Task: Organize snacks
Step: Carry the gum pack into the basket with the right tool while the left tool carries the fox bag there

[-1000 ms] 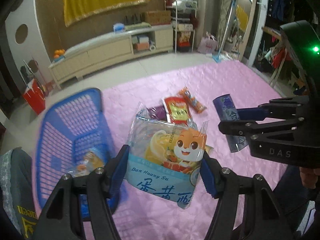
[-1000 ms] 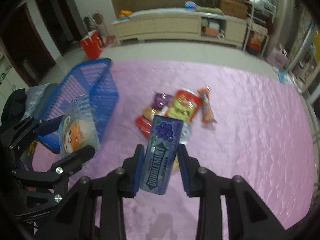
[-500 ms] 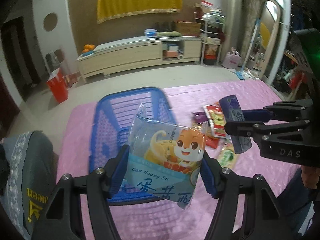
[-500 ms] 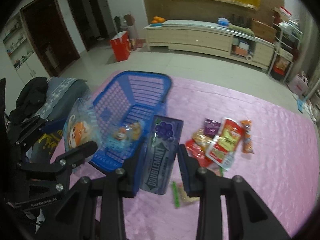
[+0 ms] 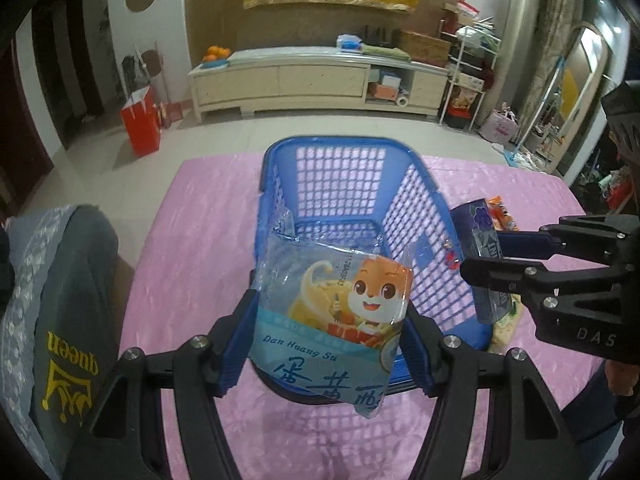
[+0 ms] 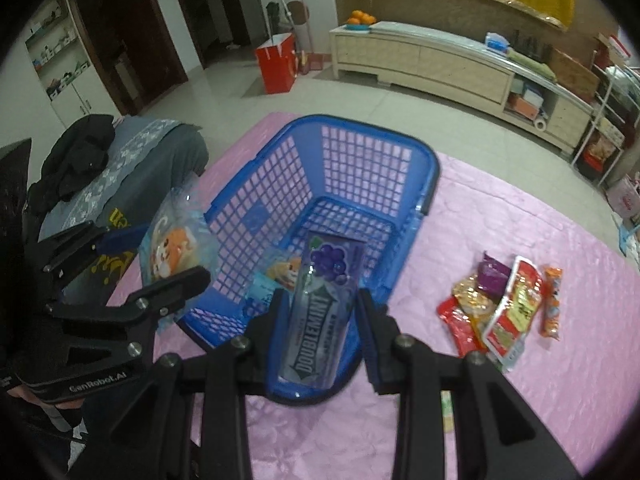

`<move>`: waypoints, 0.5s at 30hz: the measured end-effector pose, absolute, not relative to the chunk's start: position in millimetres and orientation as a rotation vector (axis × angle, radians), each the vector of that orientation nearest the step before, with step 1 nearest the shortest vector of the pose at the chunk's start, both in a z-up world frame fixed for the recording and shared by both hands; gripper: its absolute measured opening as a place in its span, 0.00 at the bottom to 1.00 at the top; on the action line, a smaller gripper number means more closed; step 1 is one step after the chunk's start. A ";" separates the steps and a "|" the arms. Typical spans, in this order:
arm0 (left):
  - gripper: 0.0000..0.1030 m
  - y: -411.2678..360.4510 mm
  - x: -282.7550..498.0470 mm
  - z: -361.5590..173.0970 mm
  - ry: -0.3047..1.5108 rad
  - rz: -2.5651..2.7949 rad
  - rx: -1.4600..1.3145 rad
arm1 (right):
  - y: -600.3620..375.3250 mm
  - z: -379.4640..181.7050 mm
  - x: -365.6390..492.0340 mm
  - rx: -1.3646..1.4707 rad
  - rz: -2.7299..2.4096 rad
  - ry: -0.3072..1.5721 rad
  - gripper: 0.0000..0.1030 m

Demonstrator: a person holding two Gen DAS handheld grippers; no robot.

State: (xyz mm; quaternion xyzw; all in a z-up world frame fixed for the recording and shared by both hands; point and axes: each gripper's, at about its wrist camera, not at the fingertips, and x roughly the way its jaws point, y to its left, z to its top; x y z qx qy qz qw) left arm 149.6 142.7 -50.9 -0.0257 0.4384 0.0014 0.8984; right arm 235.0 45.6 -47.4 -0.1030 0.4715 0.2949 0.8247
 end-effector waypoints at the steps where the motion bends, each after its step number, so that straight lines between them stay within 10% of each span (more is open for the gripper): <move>1: 0.62 146.2 149.3 -53.5 0.911 0.006 -0.059 | 50.0 -51.1 238.4 -0.222 0.631 1.012 0.37; 15: 0.62 160.7 158.6 -55.2 0.903 0.012 -0.068 | 75.5 -84.8 245.5 -0.331 0.662 1.059 0.40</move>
